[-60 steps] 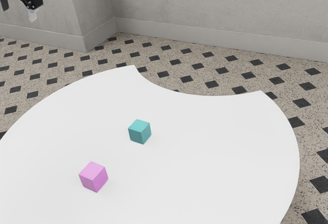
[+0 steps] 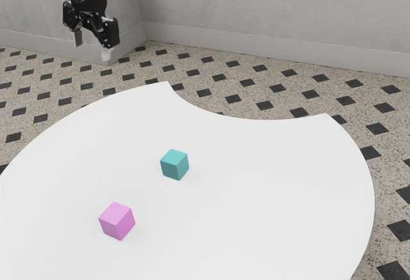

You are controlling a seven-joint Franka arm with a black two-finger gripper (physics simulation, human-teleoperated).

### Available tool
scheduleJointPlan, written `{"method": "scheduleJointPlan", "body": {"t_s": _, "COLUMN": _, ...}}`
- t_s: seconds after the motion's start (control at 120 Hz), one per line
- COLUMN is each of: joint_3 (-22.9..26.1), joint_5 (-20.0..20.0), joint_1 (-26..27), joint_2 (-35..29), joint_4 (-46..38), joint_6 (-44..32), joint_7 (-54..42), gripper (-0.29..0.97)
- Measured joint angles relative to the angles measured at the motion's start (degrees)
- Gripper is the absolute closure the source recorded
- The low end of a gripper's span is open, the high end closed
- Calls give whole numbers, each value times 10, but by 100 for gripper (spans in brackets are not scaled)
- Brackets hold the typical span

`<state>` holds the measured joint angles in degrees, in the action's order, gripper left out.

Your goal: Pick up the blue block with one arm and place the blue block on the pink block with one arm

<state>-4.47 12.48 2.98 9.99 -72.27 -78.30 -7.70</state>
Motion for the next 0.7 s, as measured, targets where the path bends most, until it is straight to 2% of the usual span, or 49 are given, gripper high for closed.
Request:
{"method": "scheduleJointPlan", "body": {"t_s": 0.15, "joint_3": -4, "joint_5": -25, "joint_1": -7, "joint_2": 15, "joint_4": -81, "joint_6": -70, "joint_7": 8, "gripper": 0}}
{"method": "scheduleJointPlan", "body": {"t_s": 0.7, "joint_3": -6, "joint_5": -121, "joint_1": -17, "joint_2": 84, "joint_4": -238, "joint_6": -269, "joint_7": 75, "gripper": 0}}
